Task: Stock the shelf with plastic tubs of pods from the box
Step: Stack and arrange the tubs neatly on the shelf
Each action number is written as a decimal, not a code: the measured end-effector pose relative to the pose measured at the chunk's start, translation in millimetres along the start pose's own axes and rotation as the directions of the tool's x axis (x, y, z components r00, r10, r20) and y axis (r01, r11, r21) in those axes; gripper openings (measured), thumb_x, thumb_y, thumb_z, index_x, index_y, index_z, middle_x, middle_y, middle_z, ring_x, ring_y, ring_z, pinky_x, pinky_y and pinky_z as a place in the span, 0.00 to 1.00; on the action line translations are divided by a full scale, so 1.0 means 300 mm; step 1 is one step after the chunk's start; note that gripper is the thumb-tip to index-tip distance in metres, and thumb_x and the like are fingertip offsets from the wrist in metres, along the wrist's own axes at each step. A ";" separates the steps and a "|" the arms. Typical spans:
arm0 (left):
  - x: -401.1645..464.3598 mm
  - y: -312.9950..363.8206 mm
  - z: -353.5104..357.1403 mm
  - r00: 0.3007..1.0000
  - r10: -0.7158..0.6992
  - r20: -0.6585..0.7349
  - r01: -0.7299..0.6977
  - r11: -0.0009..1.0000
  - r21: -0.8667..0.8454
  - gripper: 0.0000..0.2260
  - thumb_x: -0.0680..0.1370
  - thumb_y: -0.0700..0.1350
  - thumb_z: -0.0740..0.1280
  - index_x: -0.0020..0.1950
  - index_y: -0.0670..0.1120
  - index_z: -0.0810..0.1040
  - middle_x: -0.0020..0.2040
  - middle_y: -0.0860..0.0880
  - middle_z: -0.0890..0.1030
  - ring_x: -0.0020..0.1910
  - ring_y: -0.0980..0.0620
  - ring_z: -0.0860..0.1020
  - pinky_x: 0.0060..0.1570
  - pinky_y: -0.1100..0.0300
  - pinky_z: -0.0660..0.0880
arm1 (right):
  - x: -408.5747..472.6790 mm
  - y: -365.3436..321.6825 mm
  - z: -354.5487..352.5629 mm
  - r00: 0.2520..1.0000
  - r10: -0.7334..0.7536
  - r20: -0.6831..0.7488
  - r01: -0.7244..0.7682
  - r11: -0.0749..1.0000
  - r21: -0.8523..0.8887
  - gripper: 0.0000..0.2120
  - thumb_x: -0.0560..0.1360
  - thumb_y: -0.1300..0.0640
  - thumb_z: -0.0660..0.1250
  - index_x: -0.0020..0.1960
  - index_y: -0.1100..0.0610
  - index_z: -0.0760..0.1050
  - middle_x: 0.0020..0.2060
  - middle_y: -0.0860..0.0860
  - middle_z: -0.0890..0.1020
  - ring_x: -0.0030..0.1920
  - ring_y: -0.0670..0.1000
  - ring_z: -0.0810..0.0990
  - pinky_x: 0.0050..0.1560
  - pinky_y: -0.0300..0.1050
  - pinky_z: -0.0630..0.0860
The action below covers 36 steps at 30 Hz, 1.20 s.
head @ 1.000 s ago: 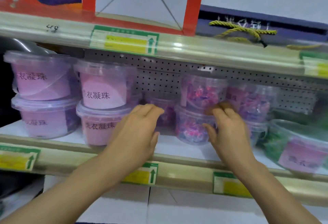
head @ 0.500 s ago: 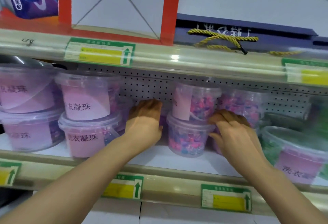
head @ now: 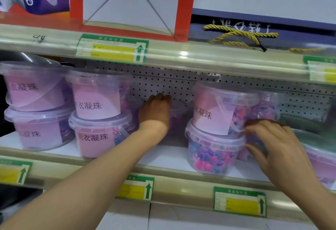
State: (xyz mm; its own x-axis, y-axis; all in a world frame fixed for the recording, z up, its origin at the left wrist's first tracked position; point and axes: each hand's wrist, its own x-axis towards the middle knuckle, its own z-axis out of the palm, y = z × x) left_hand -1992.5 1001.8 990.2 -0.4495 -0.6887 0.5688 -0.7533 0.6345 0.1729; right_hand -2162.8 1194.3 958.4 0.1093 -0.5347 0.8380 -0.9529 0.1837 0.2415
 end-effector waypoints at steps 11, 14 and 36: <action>-0.034 0.049 -0.032 0.969 0.245 0.001 -0.245 0.969 -0.028 0.17 0.71 0.45 0.68 0.59 0.54 0.76 0.59 0.50 0.76 0.59 0.45 0.72 0.49 0.58 0.66 | -0.029 -0.083 -0.060 0.964 0.221 0.145 -0.241 0.960 0.141 0.15 0.67 0.61 0.73 0.53 0.58 0.76 0.48 0.51 0.78 0.47 0.50 0.75 0.48 0.50 0.73; -0.035 0.029 -0.040 0.986 0.166 -0.013 -0.166 0.985 0.039 0.17 0.70 0.42 0.70 0.58 0.50 0.75 0.58 0.48 0.76 0.57 0.44 0.74 0.49 0.55 0.70 | -0.045 -0.101 -0.070 0.964 0.223 0.143 -0.248 0.950 0.192 0.17 0.70 0.46 0.64 0.54 0.55 0.74 0.49 0.48 0.76 0.48 0.48 0.74 0.48 0.48 0.72; -0.060 -0.013 -0.012 0.973 0.215 -0.080 -0.224 0.966 -0.132 0.21 0.71 0.41 0.67 0.64 0.52 0.72 0.64 0.49 0.70 0.63 0.46 0.68 0.57 0.53 0.69 | -0.035 -0.146 -0.056 0.961 0.265 0.075 -0.275 0.939 0.205 0.24 0.70 0.37 0.58 0.52 0.57 0.73 0.48 0.49 0.76 0.45 0.49 0.74 0.43 0.43 0.69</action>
State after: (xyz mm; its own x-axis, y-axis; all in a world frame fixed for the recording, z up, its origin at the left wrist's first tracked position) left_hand -1979.9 1013.1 982.3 -0.5612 -0.5061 0.6550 -0.5633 0.8133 0.1458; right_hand -2117.5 1205.6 947.3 -0.1692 -0.5273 0.8327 -0.9830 0.1510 -0.1041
